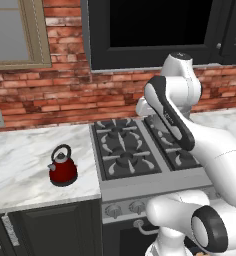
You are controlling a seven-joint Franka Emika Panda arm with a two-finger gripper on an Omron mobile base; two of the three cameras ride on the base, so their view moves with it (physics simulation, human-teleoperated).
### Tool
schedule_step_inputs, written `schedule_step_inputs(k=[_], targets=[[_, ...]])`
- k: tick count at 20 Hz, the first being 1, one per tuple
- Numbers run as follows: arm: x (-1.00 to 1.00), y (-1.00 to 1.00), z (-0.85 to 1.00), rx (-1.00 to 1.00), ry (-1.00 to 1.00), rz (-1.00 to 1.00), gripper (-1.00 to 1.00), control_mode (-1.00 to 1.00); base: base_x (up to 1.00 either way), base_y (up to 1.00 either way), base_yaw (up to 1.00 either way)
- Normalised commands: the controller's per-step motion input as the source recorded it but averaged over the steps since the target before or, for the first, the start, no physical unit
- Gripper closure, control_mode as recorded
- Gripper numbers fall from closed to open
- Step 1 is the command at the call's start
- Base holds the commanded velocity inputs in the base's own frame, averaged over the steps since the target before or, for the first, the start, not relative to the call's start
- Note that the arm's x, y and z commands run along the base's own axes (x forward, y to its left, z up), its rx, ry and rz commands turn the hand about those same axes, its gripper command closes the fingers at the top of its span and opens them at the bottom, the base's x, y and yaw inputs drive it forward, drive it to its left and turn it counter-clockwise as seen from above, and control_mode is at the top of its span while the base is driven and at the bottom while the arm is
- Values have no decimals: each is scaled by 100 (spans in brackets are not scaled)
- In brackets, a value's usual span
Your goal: Pick the kettle from the counter and place it on a stove burner. Then turn the burner on.
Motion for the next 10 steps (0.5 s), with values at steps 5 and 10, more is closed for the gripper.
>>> schedule_step_inputs(k=[5, 10], targets=[[0, 0, 0, 0, 0, 0, -100, -100, 0, 0, 0], [-15, 8, 0, 0, 0, 0, -100, -100, 0, 0, 0]])
